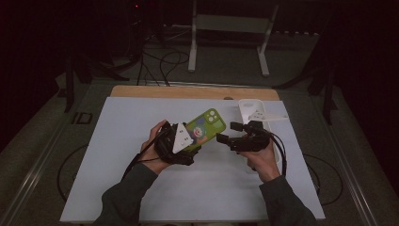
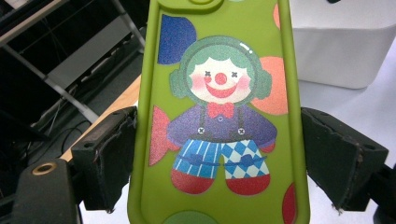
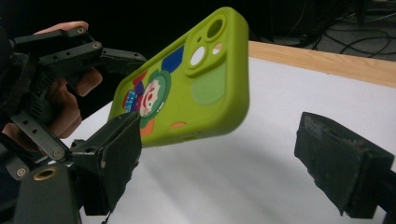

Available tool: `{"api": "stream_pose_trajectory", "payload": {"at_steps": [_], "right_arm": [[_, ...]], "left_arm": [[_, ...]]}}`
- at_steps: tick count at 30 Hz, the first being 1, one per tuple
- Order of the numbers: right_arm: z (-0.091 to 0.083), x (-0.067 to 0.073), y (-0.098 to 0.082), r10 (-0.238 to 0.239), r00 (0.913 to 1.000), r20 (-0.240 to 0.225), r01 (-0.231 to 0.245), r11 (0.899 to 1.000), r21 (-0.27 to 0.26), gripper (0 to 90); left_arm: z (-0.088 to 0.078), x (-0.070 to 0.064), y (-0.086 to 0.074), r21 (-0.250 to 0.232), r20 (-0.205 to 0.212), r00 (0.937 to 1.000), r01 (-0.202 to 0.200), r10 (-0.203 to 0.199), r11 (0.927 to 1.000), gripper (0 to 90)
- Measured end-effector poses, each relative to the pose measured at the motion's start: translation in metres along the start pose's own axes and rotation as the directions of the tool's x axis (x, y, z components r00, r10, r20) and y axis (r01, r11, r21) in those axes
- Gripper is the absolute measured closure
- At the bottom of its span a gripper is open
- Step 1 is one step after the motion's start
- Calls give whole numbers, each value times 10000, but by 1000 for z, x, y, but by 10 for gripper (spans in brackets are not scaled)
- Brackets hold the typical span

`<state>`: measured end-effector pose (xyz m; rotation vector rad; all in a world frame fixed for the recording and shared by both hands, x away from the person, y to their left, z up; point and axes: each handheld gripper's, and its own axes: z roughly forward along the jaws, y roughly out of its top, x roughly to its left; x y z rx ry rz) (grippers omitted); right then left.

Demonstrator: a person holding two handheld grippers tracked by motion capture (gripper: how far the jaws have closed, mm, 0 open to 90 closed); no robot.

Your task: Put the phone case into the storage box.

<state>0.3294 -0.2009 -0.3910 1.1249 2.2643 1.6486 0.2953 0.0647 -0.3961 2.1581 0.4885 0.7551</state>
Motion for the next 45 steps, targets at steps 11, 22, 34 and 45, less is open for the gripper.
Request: {"api": "stream_pose_trajectory", "payload": {"at_steps": [11,22,34,45], "right_arm": [[7,1,0,252,9995,-174,-249,9995,191,197],[14,2,0,422,9948,-932,-384,9984,424,354],[17,2,1,1051,9702,-2182,-990,9943,386,573],[18,6,1,864,9575,-2752,-749,9958,522,801]], "left_arm": [[0,-4,1,-208,75,9998,-175,177,9996,164],[-1,-9,3,-592,323,9986,-399,418,9975,164],[-4,-10,3,-970,430,9972,-562,606,9937,164],[2,-18,2,-809,471,9932,-1024,1064,9914,163]]}}
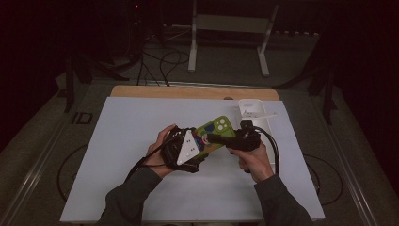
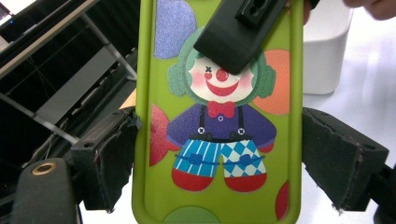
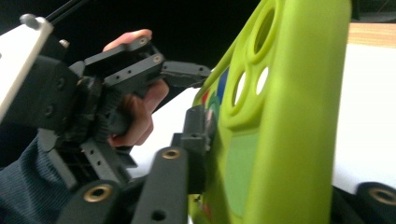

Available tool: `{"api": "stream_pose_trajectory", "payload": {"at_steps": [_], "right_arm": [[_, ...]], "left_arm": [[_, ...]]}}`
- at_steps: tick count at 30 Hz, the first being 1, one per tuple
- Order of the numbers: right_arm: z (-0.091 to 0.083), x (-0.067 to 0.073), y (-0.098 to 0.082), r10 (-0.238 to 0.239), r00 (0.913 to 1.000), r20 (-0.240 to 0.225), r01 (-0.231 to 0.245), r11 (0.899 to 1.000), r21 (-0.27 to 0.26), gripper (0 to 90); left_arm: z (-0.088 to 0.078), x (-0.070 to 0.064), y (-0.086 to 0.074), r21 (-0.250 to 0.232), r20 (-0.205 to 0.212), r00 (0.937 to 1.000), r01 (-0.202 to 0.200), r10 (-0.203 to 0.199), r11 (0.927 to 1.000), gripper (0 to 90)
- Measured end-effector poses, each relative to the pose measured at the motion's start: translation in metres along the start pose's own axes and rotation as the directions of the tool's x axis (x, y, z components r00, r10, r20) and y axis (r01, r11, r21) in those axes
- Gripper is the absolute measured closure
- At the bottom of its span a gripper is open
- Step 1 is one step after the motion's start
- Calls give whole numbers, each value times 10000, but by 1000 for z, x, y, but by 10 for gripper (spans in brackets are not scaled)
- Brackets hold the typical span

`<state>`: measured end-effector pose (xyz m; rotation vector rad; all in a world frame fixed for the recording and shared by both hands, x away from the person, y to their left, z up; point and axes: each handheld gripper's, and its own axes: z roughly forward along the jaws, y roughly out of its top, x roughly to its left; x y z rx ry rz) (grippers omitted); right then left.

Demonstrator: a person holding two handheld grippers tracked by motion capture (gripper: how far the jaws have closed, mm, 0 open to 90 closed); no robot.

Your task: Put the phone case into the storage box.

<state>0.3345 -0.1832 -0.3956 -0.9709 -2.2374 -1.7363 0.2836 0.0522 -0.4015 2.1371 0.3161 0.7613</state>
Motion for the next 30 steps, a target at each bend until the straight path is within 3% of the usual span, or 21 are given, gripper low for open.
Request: {"api": "stream_pose_trajectory", "payload": {"at_steps": [4,8,16,27,30], "right_arm": [[0,2,0,-55,9999,-150,55,10000,-23,843],[2,5,1,-219,9998,6,219,9997,-57,873],[0,8,2,-513,9982,319,519,9984,-202,887],[-1,12,5,-873,9947,549,880,9961,-108,888],[-2,13,5,-960,9935,616,964,9953,-40,887]], "left_arm": [[1,1,0,88,12,10000,56,-56,9999,163],[3,0,0,193,-92,9999,102,-100,9998,160],[-1,10,-1,-21,195,9960,873,-872,9962,145],[-2,14,-3,191,464,9920,1166,-1173,9930,86],[-2,17,-3,231,529,9885,1405,-1415,9898,62]]}}
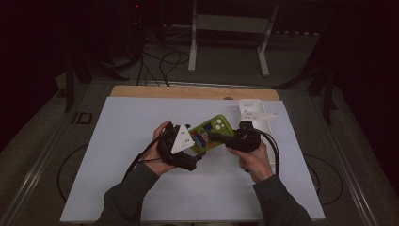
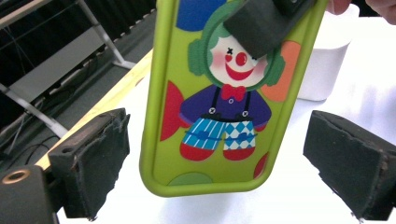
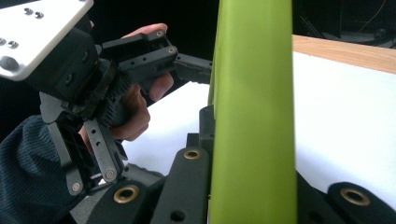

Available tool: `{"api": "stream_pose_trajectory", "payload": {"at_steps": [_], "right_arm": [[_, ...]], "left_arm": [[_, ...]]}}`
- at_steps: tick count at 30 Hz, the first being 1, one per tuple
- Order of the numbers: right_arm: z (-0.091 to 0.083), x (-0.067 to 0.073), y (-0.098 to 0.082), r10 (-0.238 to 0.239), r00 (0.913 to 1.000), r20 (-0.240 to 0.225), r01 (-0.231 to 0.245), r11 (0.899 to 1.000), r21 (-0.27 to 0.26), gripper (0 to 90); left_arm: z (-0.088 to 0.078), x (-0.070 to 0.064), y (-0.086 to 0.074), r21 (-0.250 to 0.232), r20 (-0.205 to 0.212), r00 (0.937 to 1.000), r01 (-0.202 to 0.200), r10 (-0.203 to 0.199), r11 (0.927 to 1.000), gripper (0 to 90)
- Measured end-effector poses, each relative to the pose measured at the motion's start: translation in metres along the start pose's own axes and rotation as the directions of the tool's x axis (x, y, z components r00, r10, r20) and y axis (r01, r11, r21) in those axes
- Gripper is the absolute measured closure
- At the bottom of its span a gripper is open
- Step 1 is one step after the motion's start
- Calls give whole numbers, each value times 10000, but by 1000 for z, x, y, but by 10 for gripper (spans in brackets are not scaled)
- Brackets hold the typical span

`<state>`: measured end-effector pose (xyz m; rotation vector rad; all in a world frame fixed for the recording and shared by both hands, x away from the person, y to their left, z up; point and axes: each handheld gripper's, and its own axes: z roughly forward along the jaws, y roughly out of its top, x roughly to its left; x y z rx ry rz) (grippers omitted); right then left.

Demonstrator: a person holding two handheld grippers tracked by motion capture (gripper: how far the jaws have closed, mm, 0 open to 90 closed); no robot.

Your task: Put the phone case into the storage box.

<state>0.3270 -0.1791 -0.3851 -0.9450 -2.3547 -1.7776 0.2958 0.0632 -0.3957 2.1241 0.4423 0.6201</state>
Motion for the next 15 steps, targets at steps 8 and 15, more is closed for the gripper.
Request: {"api": "stream_pose_trajectory", "payload": {"at_steps": [8,15], "right_arm": [[-2,1,0,-258,9996,149,256,9996,123,888],[-4,2,-1,-527,9983,264,517,9981,348,887]], "left_arm": [[-1,3,0,70,171,9994,307,-308,9995,38],[0,6,-1,227,440,9974,562,-571,9982,32]]}}
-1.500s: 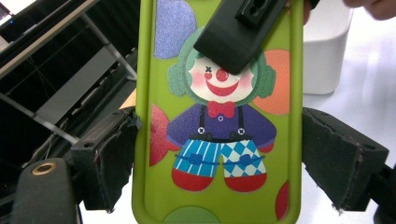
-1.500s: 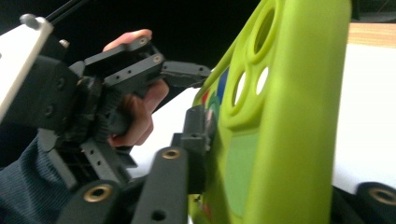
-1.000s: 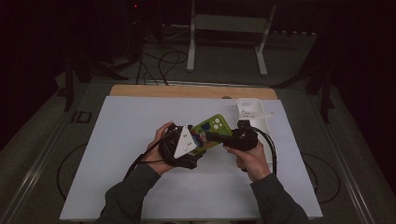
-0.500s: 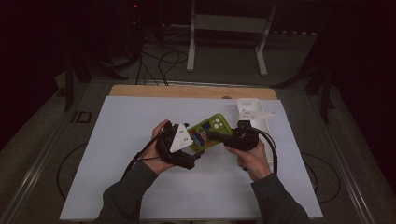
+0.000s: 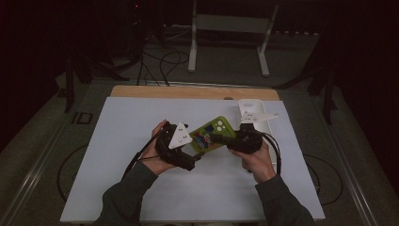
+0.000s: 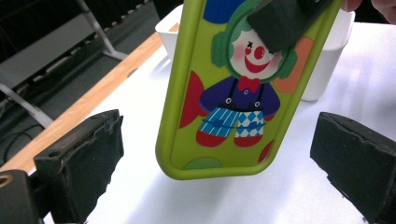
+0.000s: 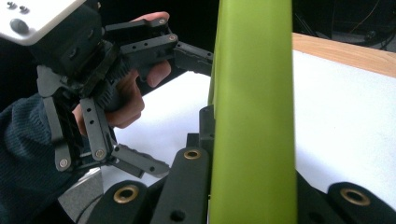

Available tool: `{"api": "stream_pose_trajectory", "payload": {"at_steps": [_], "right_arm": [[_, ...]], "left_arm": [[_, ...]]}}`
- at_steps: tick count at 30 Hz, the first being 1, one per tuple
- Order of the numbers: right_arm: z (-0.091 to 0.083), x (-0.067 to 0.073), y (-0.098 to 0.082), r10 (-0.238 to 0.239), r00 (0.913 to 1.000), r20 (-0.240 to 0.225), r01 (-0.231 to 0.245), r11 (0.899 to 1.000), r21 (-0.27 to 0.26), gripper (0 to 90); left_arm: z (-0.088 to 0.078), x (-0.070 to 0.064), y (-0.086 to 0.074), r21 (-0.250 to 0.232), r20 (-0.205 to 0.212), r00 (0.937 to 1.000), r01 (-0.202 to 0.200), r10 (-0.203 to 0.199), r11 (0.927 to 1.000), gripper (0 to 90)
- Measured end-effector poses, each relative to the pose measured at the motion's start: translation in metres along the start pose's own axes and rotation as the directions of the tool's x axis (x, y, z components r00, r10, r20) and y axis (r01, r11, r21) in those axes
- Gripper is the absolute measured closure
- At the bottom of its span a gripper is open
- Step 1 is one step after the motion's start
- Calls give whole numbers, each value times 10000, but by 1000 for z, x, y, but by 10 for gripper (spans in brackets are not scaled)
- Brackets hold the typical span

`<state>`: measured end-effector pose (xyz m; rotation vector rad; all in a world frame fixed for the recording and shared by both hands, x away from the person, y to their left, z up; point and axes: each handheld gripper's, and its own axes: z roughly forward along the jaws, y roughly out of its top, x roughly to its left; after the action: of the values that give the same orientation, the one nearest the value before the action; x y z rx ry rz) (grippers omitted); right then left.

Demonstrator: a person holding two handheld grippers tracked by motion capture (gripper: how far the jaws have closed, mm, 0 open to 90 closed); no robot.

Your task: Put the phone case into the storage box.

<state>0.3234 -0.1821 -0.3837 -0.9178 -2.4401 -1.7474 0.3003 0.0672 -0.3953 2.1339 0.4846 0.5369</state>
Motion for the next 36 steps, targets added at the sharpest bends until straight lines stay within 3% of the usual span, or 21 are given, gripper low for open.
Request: {"api": "stream_pose_trajectory", "payload": {"at_steps": [12,20,28,36], "right_arm": [[-4,2,-1,-496,9988,-24,497,9982,335,887],[-7,4,-2,-865,9962,-132,870,9950,499,887],[-10,6,-2,-1241,9918,-309,1258,9901,623,887],[-12,8,-2,-1633,9848,-599,1676,9830,748,887]], "left_arm": [[2,5,-2,141,693,9967,409,-418,9991,33],[3,6,-3,221,877,9946,538,-556,9983,54],[4,8,-4,209,1270,9892,710,-731,9973,101],[6,9,-6,229,1830,9798,777,-806,9967,153]]}}
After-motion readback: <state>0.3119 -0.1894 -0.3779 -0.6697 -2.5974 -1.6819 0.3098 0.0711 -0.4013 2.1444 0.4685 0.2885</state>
